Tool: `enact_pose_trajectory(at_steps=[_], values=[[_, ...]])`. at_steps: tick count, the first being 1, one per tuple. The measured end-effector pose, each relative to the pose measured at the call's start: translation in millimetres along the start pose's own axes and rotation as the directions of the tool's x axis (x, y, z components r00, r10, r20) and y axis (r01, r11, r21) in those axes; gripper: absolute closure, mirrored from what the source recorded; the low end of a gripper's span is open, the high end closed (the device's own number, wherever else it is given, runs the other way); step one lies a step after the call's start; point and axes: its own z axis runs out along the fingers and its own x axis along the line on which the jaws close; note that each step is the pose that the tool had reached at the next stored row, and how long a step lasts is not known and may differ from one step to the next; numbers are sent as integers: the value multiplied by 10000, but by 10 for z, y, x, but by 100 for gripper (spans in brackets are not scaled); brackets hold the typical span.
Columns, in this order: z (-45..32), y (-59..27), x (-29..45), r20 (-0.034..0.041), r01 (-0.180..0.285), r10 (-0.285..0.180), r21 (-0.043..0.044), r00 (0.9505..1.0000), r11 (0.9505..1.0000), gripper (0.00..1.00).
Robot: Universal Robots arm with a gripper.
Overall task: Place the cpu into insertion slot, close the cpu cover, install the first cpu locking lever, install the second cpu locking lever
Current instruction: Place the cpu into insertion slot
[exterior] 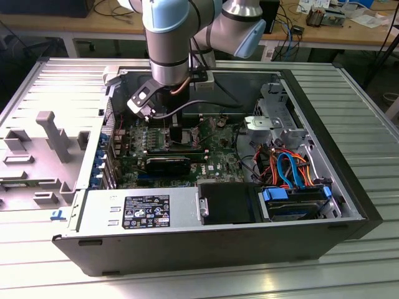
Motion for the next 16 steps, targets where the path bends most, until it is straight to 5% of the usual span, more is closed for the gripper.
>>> enact_pose_trajectory(at_steps=[16], values=[[-8, 25, 2, -3, -8, 8, 36, 10000, 10000, 38]])
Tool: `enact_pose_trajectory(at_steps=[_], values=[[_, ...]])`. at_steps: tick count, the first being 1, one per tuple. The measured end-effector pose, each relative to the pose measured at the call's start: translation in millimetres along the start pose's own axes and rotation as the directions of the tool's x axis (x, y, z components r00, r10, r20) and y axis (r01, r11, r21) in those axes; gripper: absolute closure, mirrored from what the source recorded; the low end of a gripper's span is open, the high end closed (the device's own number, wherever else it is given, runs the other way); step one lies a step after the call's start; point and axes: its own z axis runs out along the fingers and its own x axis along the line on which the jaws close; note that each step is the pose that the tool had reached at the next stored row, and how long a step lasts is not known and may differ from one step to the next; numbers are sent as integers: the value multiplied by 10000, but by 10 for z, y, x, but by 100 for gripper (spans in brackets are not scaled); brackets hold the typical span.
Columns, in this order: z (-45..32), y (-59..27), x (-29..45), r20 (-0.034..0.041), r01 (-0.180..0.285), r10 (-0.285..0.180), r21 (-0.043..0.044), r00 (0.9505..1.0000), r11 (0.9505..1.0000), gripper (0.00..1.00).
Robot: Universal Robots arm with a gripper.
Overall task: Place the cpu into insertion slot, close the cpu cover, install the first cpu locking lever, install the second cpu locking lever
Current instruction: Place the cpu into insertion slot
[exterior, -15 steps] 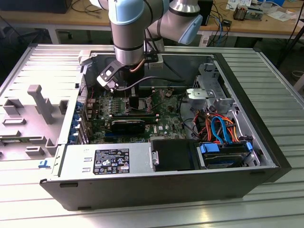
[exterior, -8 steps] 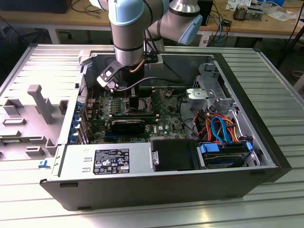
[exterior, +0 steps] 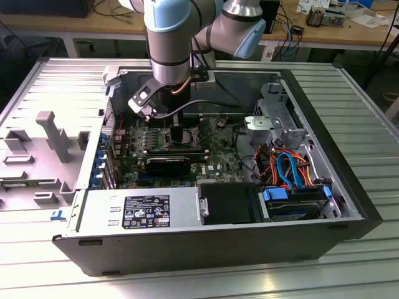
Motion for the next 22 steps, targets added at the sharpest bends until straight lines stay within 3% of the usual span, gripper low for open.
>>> enact_pose_trajectory(at_steps=[10, 14, 15, 22], values=[[45, 52, -12, -6, 69, -69, 86, 10000, 9999, 38], [47, 54, -12, -9, 72, -72, 84, 10000, 9999, 38], [46, 54, -12, -6, 72, -72, 88, 10000, 9999, 45], [47, 55, -12, -9, 72, -72, 85, 10000, 9999, 46]])
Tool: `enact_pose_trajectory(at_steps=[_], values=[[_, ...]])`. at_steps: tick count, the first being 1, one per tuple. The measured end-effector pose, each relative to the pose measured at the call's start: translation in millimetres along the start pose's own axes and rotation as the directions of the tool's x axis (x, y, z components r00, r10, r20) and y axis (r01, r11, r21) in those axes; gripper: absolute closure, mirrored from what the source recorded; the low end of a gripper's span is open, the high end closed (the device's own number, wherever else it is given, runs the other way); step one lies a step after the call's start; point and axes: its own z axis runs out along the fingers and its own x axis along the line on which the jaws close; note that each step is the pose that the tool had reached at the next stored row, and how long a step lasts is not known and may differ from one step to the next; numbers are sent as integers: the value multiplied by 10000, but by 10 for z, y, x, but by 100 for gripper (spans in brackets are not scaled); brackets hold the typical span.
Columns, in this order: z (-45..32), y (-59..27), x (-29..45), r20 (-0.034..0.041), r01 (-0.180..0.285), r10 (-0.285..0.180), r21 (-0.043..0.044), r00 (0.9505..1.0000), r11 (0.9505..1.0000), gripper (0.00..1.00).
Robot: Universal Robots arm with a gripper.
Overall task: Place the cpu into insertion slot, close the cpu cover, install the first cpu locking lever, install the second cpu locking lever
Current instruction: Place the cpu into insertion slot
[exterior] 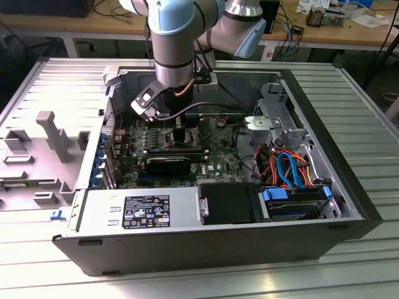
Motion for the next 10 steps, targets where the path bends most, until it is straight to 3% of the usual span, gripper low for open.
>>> enact_pose_trajectory(at_steps=[10], values=[[-4, 0, 0, 41, -298, 298, 1, 9995, 9996, 46]])
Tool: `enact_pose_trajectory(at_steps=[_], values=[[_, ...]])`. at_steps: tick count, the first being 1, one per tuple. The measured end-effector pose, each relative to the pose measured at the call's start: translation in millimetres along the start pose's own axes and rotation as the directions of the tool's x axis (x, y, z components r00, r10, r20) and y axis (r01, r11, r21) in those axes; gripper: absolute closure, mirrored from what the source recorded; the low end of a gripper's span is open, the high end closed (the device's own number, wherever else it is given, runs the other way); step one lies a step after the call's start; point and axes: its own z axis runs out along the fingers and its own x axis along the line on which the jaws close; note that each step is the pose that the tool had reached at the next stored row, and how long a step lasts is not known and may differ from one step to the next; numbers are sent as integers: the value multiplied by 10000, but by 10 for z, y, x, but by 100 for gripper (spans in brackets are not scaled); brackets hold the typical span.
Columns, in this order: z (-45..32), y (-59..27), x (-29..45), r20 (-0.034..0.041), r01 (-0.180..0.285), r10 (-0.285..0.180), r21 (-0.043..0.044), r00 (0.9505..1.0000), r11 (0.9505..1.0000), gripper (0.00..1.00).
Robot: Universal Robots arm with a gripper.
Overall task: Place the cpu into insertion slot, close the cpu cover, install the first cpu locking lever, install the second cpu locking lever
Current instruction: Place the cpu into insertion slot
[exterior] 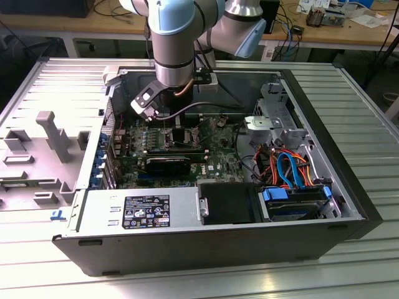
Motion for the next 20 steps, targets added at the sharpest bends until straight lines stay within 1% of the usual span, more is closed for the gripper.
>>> enact_pose_trajectory(at_steps=[6, 7, 12, 16, 17, 20], values=[[0, 0, 0, 0, -11, 11, 0, 10000, 10000, 45], [0, 0, 0, 0, -12, 12, 0, 10000, 10000, 38], [0, 1, -1, 2, -66, 66, -1, 10000, 10000, 38], [-1, 28, -3, 11, -203, 203, 10, 9998, 9998, 38], [-6, 31, -2, 12, -207, 207, 10, 9998, 9998, 38], [-55, 35, -3, 10, -218, 218, 8, 9998, 9998, 38]])
